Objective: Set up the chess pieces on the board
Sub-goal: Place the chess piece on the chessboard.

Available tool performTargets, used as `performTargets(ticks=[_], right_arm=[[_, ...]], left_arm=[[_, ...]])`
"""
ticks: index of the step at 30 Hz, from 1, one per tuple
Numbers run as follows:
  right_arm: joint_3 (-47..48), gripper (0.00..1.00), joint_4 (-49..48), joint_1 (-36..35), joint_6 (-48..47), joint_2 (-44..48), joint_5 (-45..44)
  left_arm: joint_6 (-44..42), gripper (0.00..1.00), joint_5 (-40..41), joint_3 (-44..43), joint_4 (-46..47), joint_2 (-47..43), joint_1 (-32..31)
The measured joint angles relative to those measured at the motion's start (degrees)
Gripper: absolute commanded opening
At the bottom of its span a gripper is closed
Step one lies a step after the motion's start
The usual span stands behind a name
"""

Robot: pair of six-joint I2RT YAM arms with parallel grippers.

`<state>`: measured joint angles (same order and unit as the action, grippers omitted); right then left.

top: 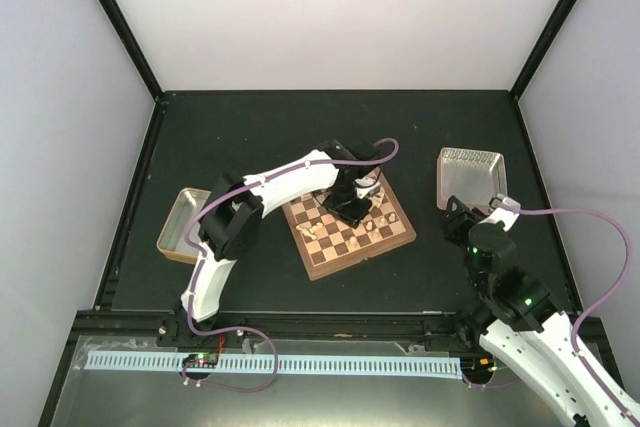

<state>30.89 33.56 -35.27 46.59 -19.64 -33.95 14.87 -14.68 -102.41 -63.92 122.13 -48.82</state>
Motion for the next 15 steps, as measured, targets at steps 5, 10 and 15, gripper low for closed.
performTargets(ticks=[5, 10, 15], right_arm=[[-0.63, 0.65, 0.81, 0.00, 0.02, -0.02, -0.02], [-0.63, 0.65, 0.87, 0.00, 0.00, -0.02, 0.00], [-0.63, 0.65, 0.90, 0.00, 0.04, -0.02, 0.07]], left_arm=[[-0.44, 0.06, -0.04, 0.00, -1.14, 0.48, -0.28], [-1.01, 0.07, -0.83, -0.39, -1.53, 1.79, -0.66], [-1.46, 0.13, -1.31, -2.25, -2.16, 3.02, -1.05]])
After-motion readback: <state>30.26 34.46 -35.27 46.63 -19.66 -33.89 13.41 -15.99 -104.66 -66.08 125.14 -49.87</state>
